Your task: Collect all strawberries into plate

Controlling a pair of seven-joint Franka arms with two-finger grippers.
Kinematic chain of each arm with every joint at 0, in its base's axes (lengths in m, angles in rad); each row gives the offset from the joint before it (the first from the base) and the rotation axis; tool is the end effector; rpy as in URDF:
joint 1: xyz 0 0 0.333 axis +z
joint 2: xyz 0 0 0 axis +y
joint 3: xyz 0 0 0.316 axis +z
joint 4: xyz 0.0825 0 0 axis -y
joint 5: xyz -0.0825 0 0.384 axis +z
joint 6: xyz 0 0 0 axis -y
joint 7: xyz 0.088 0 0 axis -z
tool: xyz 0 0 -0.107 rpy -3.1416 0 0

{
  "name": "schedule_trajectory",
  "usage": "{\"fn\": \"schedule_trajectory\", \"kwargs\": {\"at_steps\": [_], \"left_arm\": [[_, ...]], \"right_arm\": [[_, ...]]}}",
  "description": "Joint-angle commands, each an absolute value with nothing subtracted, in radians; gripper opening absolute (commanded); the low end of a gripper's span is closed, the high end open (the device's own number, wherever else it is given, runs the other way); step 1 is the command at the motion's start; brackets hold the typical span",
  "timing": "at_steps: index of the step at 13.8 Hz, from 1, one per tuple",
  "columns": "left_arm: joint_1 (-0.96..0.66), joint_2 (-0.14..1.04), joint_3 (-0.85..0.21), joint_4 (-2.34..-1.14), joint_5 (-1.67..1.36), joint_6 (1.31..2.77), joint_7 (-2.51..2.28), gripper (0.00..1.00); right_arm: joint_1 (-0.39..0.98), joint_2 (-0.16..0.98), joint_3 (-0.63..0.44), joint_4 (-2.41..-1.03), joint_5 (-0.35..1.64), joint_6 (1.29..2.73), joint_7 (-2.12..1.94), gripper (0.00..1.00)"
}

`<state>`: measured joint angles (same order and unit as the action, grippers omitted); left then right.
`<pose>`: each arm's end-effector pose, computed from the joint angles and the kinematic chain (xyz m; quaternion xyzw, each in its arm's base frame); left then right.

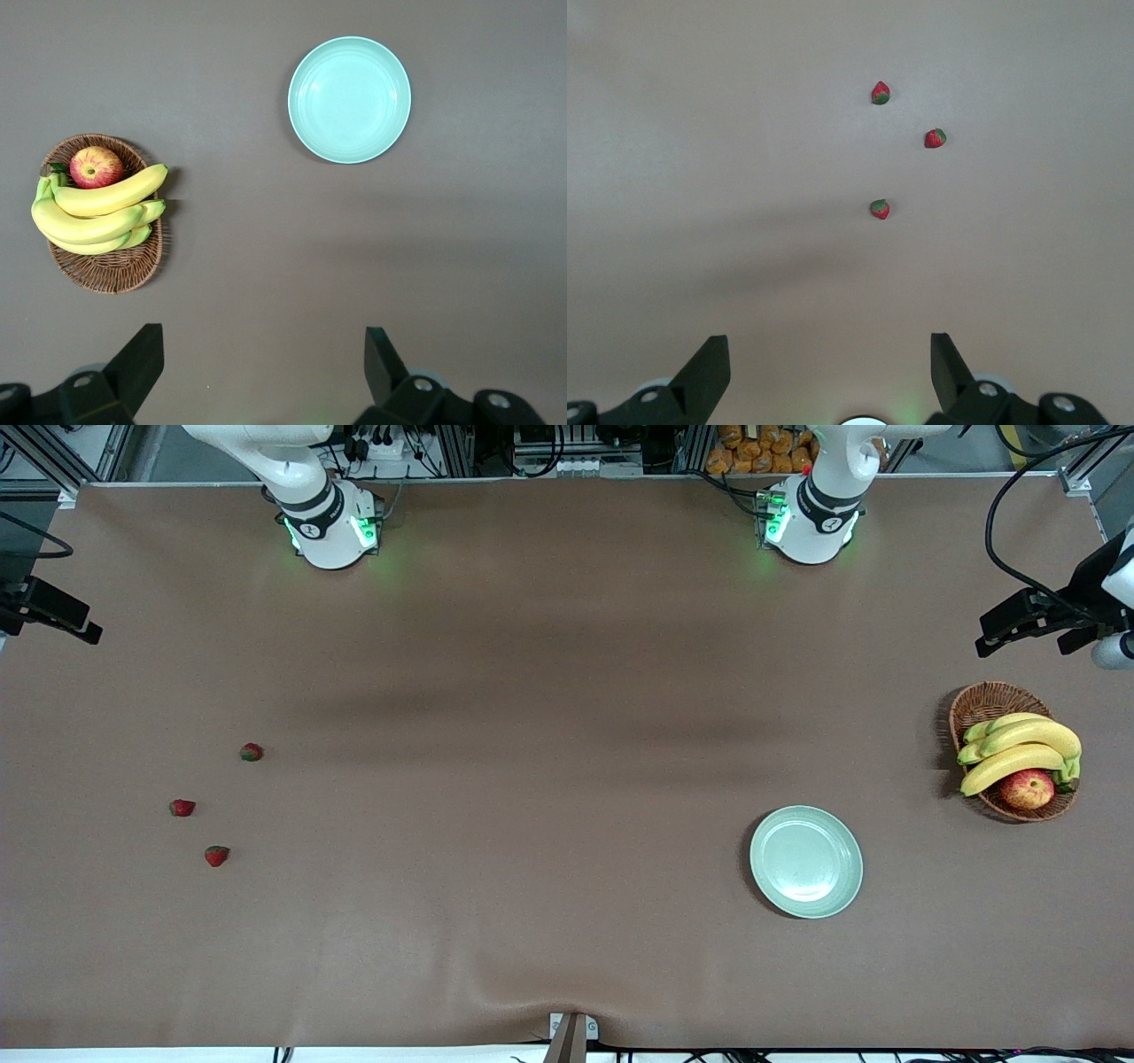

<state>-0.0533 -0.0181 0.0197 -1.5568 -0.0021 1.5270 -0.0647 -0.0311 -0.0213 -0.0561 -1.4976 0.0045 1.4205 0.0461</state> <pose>0.5444 -0.0184 0.6372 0.9999 0.0155 -0.0059 0.0009 0.5302 -0.0462 0.6573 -0.9974 0.0663 0.0278 0.0034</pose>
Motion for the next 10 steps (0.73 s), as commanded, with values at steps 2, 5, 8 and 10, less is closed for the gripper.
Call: {"fn": "schedule_trajectory", "kwargs": {"at_steps": [2, 5, 8, 10], "left_arm": [[-0.052, -0.018, 0.021, -1.559, -0.017, 1.526, -0.072, 1.0], [-0.04, -0.005, 0.021, -1.555, -0.021, 1.528, -0.066, 1.0], [-0.035, -0.006, 0.02, -1.557, -0.015, 1.526, -0.073, 1.0], [-0.034, -0.012, 0.017, -1.56, -0.014, 1.525, -0.078, 1.0]], "right_arm": [[-0.041, -0.018, -0.052, -1.483, 0.021, 1.407, 0.057, 1.0], [-0.041, -0.018, -0.052, -1.483, 0.021, 1.407, 0.057, 1.0], [-0.041, -0.018, -0.054, -1.482, 0.021, 1.407, 0.057, 1.0], [-0.041, -0.018, -0.052, -1.482, 0.021, 1.407, 0.057, 1.0]]}}
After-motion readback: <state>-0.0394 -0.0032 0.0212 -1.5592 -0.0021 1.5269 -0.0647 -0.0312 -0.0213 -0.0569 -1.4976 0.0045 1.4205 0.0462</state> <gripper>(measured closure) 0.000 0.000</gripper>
